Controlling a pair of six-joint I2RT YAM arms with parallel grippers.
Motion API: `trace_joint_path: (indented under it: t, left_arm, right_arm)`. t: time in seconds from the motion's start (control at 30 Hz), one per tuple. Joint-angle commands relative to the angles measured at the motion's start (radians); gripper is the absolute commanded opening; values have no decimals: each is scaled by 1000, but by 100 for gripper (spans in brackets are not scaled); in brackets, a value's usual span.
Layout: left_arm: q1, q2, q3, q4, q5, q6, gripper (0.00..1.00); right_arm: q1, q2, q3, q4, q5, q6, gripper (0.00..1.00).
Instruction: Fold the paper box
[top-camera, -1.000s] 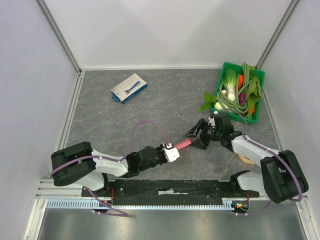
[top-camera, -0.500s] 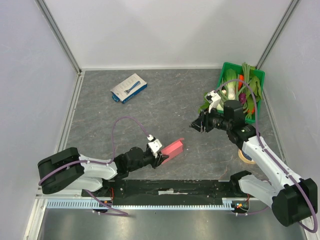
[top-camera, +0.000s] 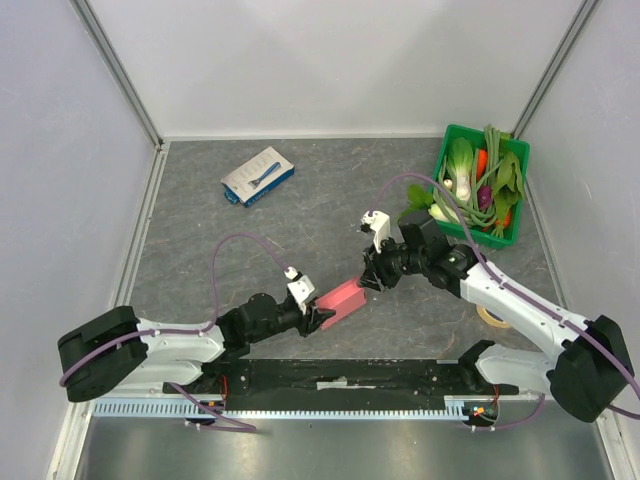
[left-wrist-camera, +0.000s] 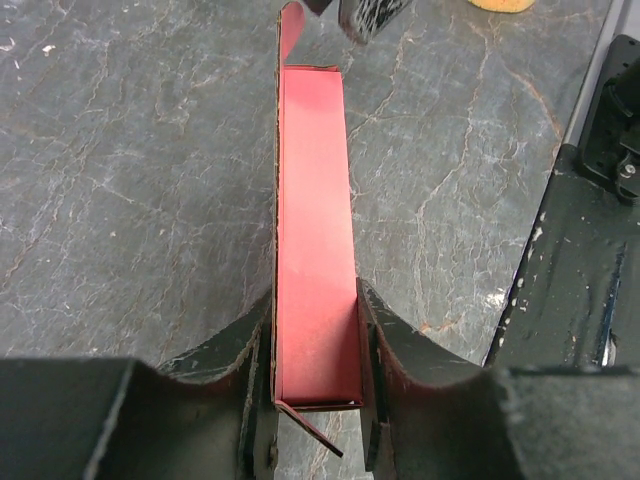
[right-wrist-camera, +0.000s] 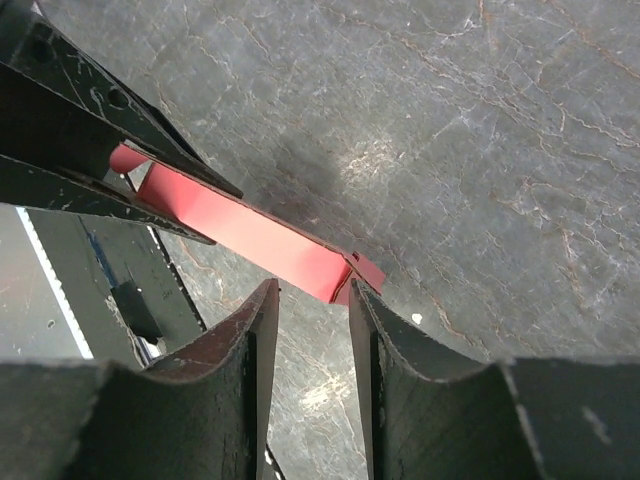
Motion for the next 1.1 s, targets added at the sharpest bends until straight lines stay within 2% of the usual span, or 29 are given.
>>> trace_joint_path:
  t: [0.0, 0.1, 0.3, 0.37, 0.57, 0.9, 1.07]
  left_arm:
    - [11, -49, -4, -15, 22, 2, 23]
    - [16, -69, -9, -22, 35, 4, 22]
    - [19, -57, -7, -14, 73, 8, 21]
    - [19, -49, -6, -8, 79, 5, 21]
    - [22, -47, -6, -2, 78, 10, 21]
    - [26, -90, -22, -6, 78, 13, 20]
    - [28, -103, -27, -5, 79, 13, 19]
  right_arm:
    - [22, 35, 73, -34, 79, -59, 42]
    - [25, 37, 83, -29, 102, -63, 50]
    - [23, 35, 110, -43, 144, -85, 51]
    - [25, 31, 116, -42, 117, -88, 51]
    - [23, 43, 121, -63, 43, -98, 33]
    - [27, 55, 113, -77, 27, -105, 40]
    - [30, 55, 115, -71, 1, -106, 34]
